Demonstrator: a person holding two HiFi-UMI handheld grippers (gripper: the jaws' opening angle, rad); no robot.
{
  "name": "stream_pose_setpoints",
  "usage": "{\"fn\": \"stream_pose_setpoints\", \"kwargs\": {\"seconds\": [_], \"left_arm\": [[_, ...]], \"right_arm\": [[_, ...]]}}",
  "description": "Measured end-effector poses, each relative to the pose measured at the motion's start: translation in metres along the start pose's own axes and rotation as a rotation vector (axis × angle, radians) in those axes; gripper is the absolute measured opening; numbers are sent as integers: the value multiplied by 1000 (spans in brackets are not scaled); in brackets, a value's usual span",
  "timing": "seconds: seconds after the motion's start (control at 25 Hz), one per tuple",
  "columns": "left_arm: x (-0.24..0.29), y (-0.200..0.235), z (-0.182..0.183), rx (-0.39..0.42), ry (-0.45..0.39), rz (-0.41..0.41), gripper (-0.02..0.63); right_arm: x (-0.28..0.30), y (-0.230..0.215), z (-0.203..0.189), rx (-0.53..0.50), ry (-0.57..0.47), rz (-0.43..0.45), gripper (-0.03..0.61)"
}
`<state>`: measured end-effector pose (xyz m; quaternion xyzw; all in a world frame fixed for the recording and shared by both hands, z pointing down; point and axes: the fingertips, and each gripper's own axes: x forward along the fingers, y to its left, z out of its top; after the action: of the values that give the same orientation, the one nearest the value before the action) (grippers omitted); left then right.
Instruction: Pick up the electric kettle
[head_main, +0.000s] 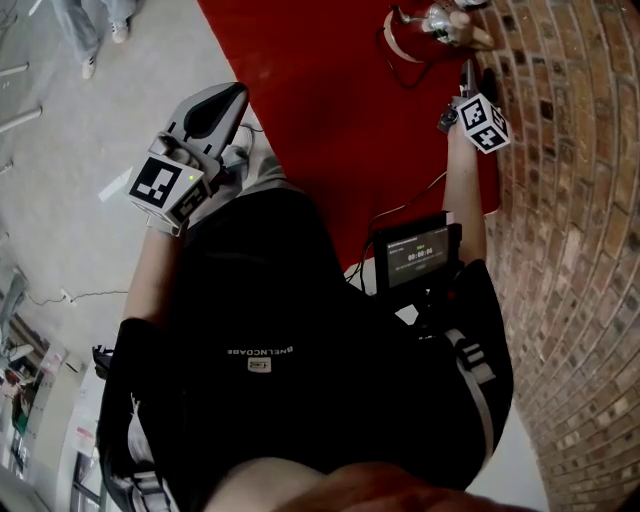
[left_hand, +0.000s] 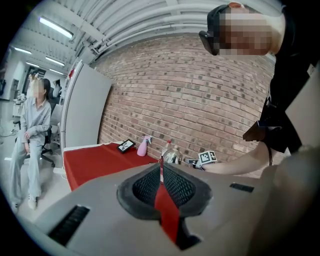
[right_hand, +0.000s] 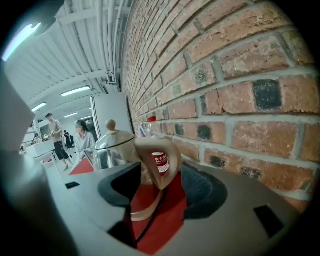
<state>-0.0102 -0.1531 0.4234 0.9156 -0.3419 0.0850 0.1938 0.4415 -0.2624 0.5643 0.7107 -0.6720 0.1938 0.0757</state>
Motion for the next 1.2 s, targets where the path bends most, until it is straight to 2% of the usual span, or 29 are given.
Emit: {"fn": "stream_pose_setpoints", "kwargs": {"seconds": [0.6, 0.92, 1.04, 1.12, 1.2], "left_arm": [[-3, 3, -4, -39, 26, 46, 6], [-11, 2, -8, -20, 37, 60, 7], [-11, 5, -9, -24, 35, 69, 6], [-10, 7, -11, -24, 40, 73, 8], [-9, 7, -12, -23, 43, 71, 6]], "right_arm": [[50, -21, -2, 55, 0, -8, 250], [64, -34, 5, 121, -27, -5, 261], [69, -33, 6, 116, -26, 2, 218], [70, -29, 4, 88, -19, 5, 149], [70, -28, 3, 78, -18, -4, 137]]}}
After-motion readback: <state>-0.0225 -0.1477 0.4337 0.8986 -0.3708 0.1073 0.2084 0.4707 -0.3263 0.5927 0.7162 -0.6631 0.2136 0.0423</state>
